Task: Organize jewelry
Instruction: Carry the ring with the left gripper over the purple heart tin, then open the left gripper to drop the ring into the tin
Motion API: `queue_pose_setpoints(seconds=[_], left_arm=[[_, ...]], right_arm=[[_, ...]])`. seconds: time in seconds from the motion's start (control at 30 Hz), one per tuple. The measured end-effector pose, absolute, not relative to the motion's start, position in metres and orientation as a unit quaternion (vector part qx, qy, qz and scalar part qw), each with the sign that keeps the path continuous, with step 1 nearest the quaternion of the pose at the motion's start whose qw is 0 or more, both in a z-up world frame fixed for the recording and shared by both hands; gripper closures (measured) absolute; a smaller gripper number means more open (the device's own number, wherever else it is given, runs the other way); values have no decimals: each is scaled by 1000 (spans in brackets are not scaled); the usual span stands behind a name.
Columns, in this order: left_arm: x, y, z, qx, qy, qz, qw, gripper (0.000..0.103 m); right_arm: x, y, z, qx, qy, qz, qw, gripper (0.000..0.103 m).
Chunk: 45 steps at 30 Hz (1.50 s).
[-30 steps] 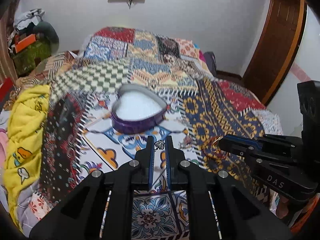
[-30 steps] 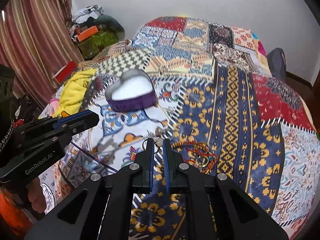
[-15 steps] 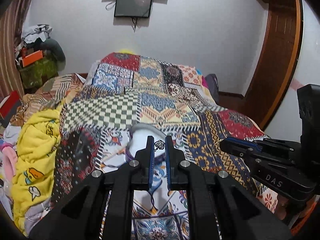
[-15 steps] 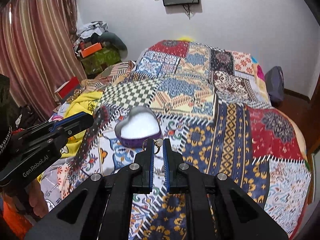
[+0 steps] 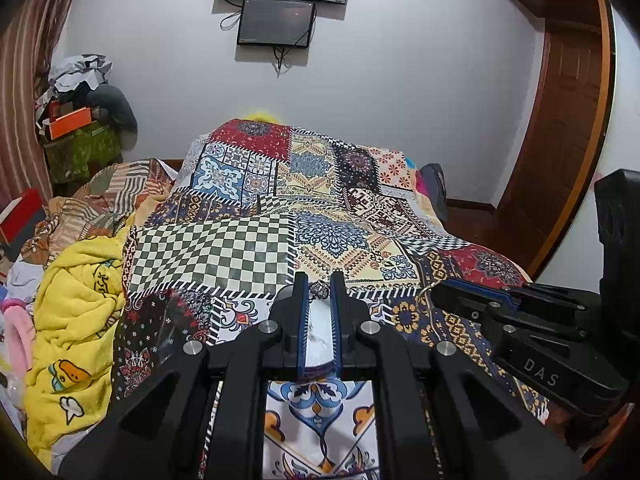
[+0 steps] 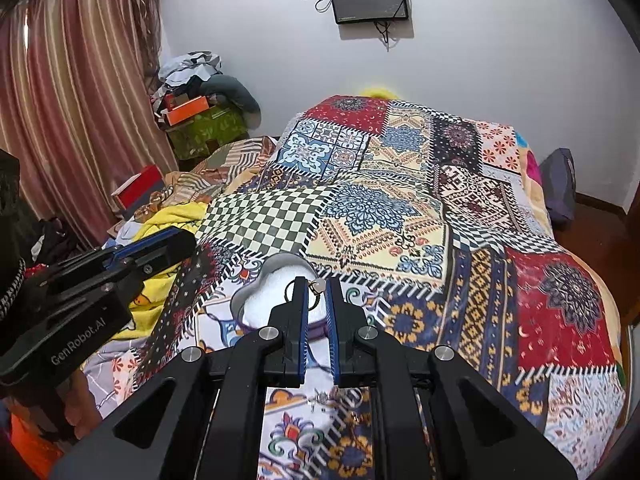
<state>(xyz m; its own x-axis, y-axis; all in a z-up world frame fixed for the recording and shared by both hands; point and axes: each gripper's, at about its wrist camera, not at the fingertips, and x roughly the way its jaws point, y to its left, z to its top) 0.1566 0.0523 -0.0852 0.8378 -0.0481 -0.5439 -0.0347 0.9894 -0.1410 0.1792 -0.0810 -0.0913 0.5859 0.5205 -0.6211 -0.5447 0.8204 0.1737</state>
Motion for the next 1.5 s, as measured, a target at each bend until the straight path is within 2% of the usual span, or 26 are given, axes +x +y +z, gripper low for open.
queue_pose_setpoints(seconds=[0.7, 1.33, 1.4, 1.47, 1.5], left_arm=[[201, 66, -153, -84, 368, -12, 926, 94], [205, 69, -161, -89, 387, -9, 918, 92], [203, 70, -159, -88, 386, -5, 918, 89], [200, 71, -157, -85, 385, -1, 919, 86], [199, 71, -156, -83, 384, 1, 920, 85]], right_arm=[[225, -49, -147, -23, 418, 330, 846, 95], [226, -39, -156, -50, 427, 343, 836, 95], [227, -39, -157, -52, 428, 340, 836, 92], [227, -39, -157, -50, 431, 338, 835, 81], [227, -41, -156, -48, 430, 337, 836, 79]])
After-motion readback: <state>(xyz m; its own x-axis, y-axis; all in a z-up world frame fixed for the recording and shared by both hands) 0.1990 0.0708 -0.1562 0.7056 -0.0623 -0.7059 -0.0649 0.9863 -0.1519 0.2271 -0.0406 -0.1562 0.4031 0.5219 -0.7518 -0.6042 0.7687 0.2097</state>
